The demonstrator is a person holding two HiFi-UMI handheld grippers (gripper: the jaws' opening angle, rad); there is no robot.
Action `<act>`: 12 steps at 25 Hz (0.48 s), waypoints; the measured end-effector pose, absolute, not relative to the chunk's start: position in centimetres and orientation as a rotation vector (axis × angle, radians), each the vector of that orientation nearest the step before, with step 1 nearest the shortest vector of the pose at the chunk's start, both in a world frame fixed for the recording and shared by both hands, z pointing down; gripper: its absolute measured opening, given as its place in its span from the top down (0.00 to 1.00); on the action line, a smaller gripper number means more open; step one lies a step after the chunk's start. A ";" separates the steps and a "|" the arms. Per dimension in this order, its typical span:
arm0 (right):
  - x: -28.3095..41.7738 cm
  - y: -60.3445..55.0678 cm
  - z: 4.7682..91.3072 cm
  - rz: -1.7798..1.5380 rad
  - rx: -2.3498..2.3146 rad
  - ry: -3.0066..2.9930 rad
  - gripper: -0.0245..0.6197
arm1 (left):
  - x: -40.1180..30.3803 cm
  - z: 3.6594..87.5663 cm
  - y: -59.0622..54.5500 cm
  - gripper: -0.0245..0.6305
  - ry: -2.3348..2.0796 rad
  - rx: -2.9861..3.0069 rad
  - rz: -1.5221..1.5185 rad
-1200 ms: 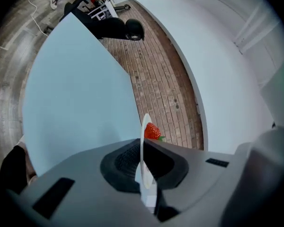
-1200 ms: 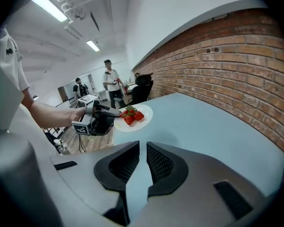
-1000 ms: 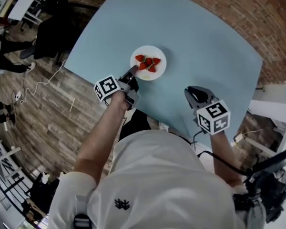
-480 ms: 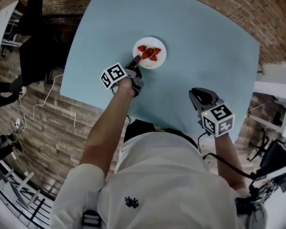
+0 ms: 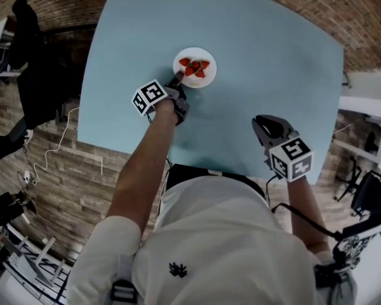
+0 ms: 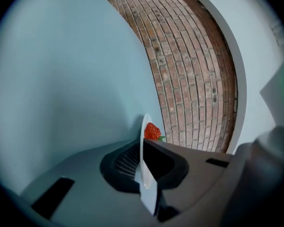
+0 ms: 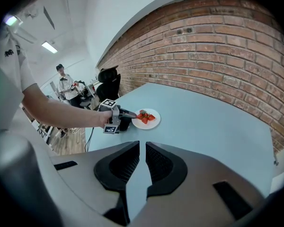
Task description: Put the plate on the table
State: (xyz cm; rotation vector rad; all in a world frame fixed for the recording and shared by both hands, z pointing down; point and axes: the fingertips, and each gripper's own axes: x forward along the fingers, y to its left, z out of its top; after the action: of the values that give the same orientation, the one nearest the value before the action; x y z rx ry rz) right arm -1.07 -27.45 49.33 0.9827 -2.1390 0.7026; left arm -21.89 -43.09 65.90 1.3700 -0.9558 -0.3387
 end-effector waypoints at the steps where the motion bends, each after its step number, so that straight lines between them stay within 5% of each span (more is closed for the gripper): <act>1: -1.0 -27.5 49.4 0.703 0.984 -2.138 0.90 | -21.9 66.0 -43.1 0.95 -0.956 1.369 -0.333; 12: -0.1 -27.8 49.0 0.691 0.973 -2.153 0.90 | -21.3 66.6 -42.8 0.92 -1.050 1.423 -0.079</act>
State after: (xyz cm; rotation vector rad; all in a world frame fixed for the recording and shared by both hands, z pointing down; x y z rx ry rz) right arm -0.10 -27.75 49.02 0.9726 -2.1527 0.6909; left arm -21.25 -42.76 66.55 1.4232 -1.0498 -0.0786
